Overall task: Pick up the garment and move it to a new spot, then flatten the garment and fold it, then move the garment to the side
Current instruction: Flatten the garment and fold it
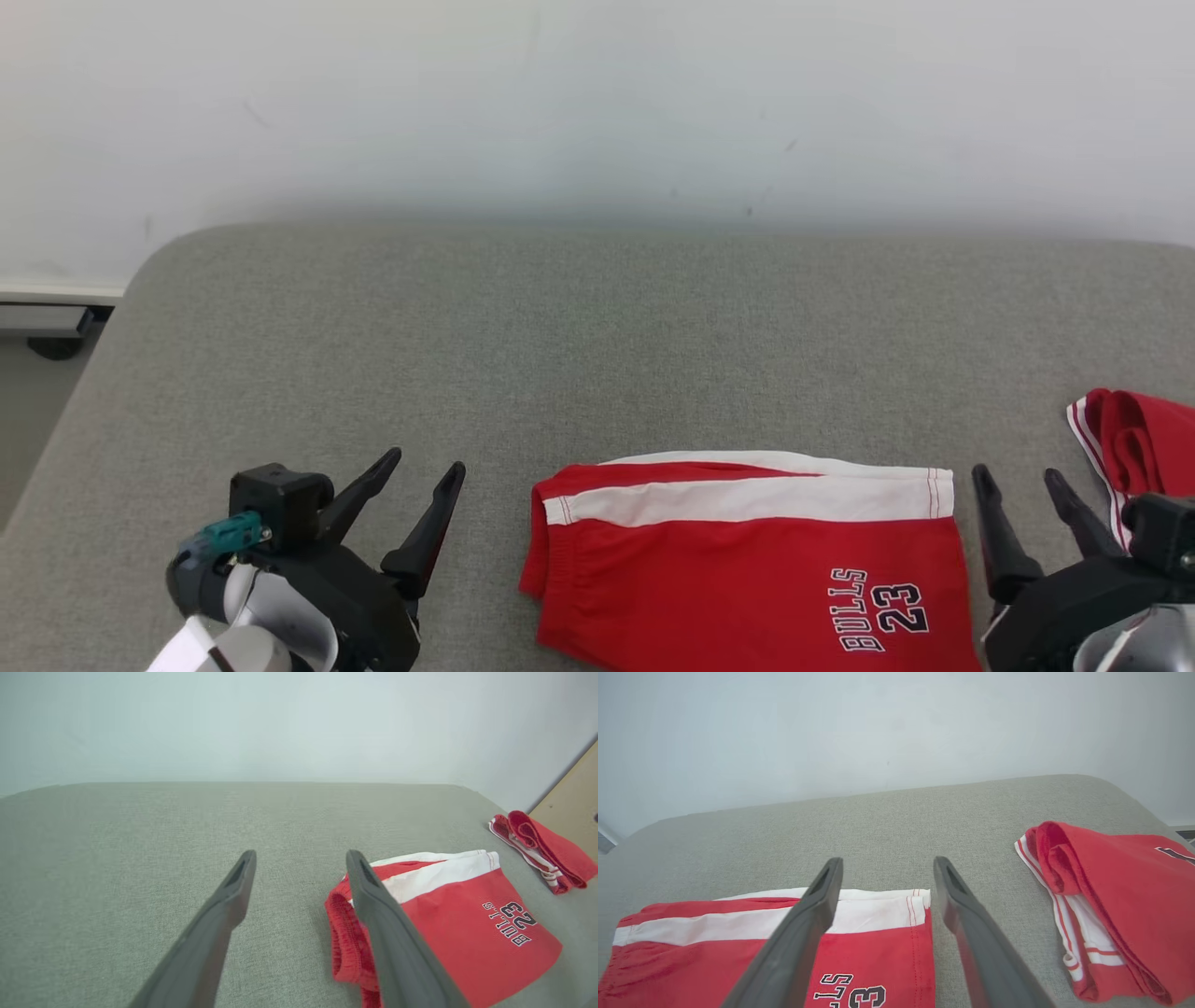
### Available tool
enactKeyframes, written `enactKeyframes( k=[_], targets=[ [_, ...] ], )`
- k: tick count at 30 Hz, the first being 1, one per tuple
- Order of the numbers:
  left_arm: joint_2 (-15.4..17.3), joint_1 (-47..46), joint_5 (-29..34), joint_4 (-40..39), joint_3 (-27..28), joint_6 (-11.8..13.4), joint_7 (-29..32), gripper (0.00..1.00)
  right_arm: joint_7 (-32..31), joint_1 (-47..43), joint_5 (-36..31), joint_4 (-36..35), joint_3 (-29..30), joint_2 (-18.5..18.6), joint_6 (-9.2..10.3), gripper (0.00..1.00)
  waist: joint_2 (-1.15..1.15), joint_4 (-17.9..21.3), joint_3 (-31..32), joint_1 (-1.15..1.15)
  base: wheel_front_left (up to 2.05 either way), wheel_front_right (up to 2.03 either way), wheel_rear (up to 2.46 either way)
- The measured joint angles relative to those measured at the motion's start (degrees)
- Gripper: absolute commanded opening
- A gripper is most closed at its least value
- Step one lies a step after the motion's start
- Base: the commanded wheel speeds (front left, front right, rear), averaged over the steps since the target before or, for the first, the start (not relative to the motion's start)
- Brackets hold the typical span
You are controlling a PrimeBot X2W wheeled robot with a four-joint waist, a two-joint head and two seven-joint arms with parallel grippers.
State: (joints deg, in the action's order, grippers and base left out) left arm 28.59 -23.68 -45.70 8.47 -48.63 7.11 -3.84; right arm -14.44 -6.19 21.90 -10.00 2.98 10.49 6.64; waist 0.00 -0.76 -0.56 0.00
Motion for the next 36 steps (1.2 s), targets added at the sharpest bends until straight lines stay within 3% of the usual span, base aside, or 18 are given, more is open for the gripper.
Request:
enactKeyframes(
  k=[4,11,14,23,36],
  targets=[
    [-0.83,2.58,0.01,0.3,3.0,0.01,-3.12,1.0,3.18,0.04,-1.75,1.01,-1.23,-2.79,0.16,1.0,0.0,-0.54,1.39,0.0,0.0,0.0,0.0],
    [-5.52,11.18,0.53,7.44,14.64,0.01,-8.84,1.0,7.17,1.53,-4.34,5.58,-3.26,-3.87,0.16,1.0,0.0,0.0,3.07,0.0,0.0,0.0,0.0],
    [-8.46,13.26,0.44,7.88,18.08,0.01,-9.39,1.0,8.99,1.79,-4.48,6.88,-2.87,-4.2,0.21,1.0,-0.01,0.4,3.59,0.0,0.0,0.0,0.0],
    [-13.33,17.14,0.48,7.56,24.05,0.01,-10.16,1.0,13.0,2.33,-4.89,10.45,-2.25,-5.81,0.42,1.0,0.0,0.78,4.1,0.0,0.0,0.0,0.0],
    [-10.96,20.09,5.93,8.26,21.97,0.01,-8.21,1.0,14.49,3.32,-4.88,14.77,-3.43,-6.05,0.42,1.0,0.0,0.71,4.35,0.0,0.0,0.0,0.0]
  ],
)
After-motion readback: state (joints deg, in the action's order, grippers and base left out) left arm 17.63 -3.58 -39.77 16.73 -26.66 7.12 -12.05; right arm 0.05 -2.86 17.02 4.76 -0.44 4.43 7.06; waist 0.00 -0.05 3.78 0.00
